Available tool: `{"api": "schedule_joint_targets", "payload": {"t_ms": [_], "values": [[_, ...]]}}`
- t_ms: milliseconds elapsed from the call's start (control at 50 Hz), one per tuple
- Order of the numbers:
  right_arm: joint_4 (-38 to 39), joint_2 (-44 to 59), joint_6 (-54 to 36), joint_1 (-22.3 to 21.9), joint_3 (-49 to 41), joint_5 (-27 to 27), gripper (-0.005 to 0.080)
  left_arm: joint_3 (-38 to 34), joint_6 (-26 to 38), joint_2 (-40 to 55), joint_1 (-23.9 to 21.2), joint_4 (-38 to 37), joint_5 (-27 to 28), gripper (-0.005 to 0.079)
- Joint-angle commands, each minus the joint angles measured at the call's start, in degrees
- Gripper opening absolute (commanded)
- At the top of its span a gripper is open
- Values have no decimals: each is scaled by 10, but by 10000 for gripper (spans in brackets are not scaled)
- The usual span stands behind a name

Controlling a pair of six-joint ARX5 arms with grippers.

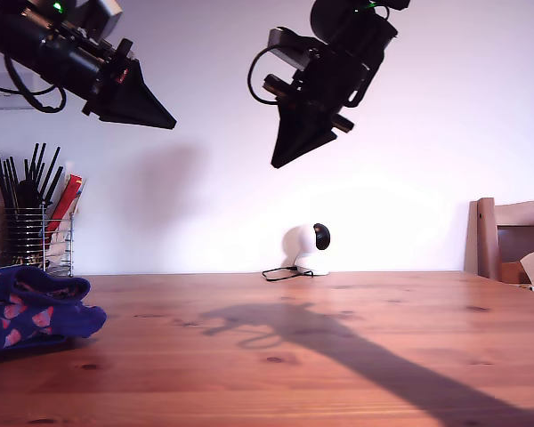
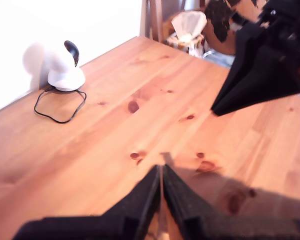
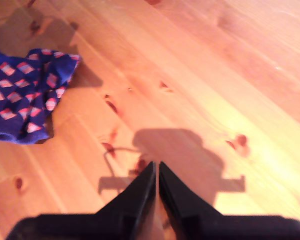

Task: Fold the socks in front of you. After folding them, place them to the left side.

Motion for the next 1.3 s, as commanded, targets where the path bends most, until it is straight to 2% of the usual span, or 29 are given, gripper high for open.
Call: {"api": "schedule_joint_targets", "payload": {"t_ms": [0,140,280,600,800,900,1060,1140,1280], "values": [[-5,-6,7,13,-3,6,-13,-36,-5,-14,-12,17,-5,-20],[-10,-31,12,16,-25,12,-13,-90,-19,-53,-26,46,-23,-20],[19,-75,26,12,-88,36,-13,-135,-37,-85,-30,64,-26,-20],[220,-277,74,12,-387,78,-13,-232,-50,-169,-55,115,-33,-20],[293,-410,89,13,-526,110,-13,-319,-96,-259,-82,209,-57,-20],[325,-474,93,13,-586,114,-13,-355,-118,-296,-96,230,-75,-20],[356,-564,98,15,-660,115,-13,-407,-137,-353,-132,264,-112,-20],[353,-603,101,17,-683,113,-13,-425,-139,-382,-157,271,-140,-20],[327,-638,101,21,-687,109,-13,-427,-138,-409,-187,272,-148,-20]]}}
